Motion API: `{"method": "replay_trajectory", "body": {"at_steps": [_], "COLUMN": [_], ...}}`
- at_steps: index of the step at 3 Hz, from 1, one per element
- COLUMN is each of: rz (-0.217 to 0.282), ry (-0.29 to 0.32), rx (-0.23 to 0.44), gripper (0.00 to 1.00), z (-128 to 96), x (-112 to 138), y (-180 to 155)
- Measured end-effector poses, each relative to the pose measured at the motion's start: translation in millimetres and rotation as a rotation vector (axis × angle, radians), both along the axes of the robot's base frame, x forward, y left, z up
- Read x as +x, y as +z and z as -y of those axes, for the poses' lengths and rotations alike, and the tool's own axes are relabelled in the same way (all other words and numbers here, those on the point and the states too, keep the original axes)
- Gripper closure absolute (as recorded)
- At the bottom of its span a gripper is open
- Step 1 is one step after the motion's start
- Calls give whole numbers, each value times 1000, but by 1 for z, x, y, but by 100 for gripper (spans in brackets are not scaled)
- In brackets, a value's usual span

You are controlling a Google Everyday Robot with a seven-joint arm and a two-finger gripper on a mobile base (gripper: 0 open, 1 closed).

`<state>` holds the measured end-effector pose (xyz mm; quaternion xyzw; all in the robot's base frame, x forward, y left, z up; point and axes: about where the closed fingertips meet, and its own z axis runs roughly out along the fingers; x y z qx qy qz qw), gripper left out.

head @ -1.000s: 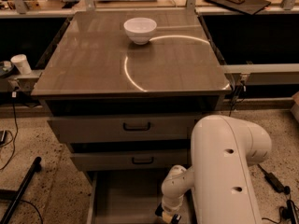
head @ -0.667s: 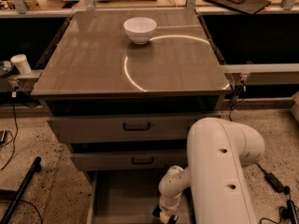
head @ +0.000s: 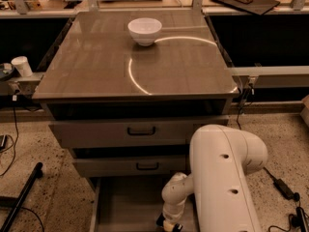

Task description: Place rxbar blueberry into bottom drawer

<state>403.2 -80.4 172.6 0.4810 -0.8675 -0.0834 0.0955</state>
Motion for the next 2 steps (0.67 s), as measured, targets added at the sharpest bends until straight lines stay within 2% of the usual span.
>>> {"method": "replay_trajectory", "body": {"at_steps": [2], "rz": [0], "ry": [0], "rx": [0], "gripper": [28], "z": [0], "x": [0], "y": [0]}}
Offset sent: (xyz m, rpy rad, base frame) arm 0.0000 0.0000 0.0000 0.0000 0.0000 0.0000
